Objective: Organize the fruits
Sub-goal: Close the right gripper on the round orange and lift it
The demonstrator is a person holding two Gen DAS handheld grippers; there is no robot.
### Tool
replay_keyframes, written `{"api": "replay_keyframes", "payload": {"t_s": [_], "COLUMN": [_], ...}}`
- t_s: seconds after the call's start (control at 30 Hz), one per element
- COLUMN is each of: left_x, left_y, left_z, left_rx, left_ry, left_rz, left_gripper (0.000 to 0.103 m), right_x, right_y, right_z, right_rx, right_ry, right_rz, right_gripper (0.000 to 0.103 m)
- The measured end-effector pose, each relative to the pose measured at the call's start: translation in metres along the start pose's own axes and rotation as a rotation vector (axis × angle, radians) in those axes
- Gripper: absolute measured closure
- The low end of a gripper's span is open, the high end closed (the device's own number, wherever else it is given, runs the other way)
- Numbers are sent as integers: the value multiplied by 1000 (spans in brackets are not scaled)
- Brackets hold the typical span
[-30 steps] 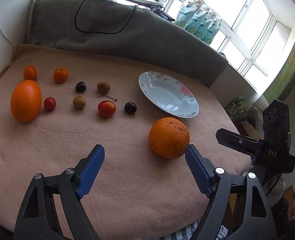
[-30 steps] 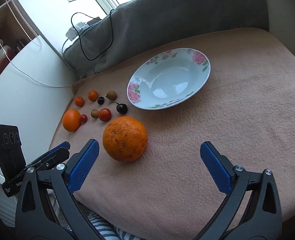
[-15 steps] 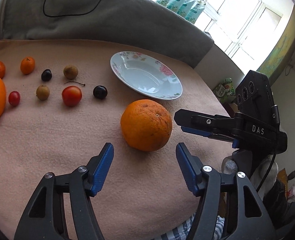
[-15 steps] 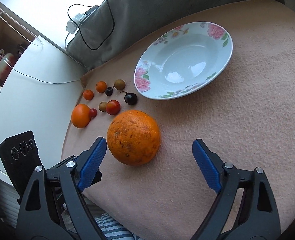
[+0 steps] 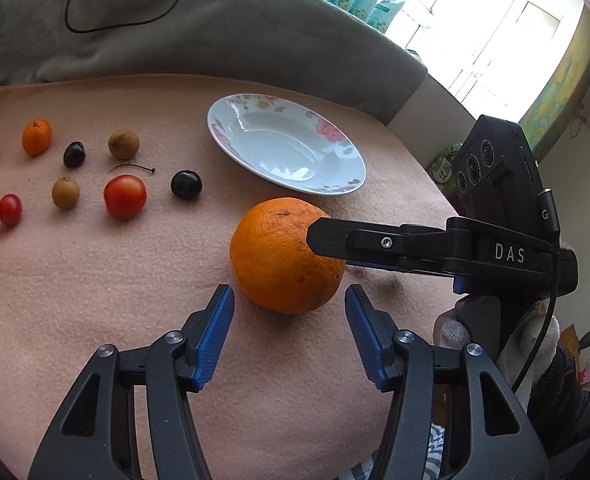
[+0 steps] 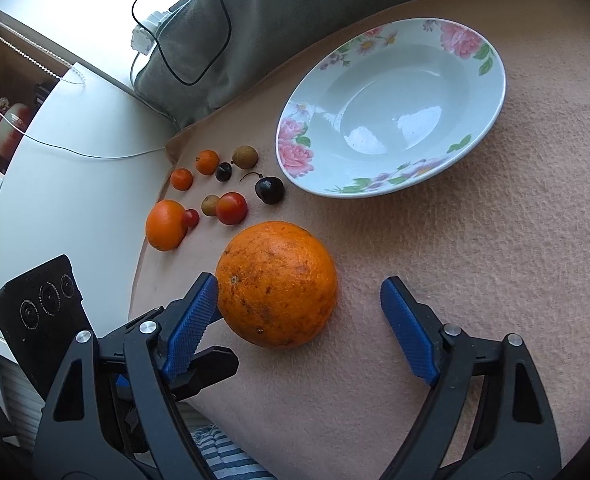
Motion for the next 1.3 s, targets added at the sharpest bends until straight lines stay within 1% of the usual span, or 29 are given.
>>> {"api": "replay_keyframes", "payload": {"t_s": [0.1, 0.23, 0.53, 0.57, 0.67, 0.8, 1.1, 1.3], "left_x": [1, 2, 4, 4, 4, 3, 3, 14], "left_y": [-3, -10, -17, -17, -17, -17, -10, -4], "left_z": [1, 0, -3, -2, 0, 0, 7, 14], "left_rx": [-4, -21, -13, -10, 0, 2, 13, 9], "left_ry": [0, 17, 4, -1, -14, -13, -36, -62], "left_rz": [-6, -17, -21, -20, -14, -13, 11, 40], "left_gripper": [48, 49, 52, 52, 52, 52, 52, 52], "right_x": [1, 1, 3, 3, 1, 0, -2, 5], "right_y": [-2, -4, -10, -11, -14, -14, -5, 9], "right_z": [0, -1, -2, -2, -7, -15, -21, -24], "right_rx": [4, 11, 33, 36, 52, 15, 7, 7], "right_ry": [2, 5, -5, 0, 17, 60, 74, 82], "right_rz": [-7, -16, -37, -41, -56, -46, -17, 9], "right_gripper": [21, 22, 22, 22, 30, 30, 31, 31]}}
Point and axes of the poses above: each gripper's, at about its wrist camera, not at the fingertips, and y roughly against the way its jaws point, z to its right, x to its top, the point moved 2 cm from there along -y, roughly the way its jaws point, and after that the axes turned 2 degrees about -y, right-handed, at the moved point
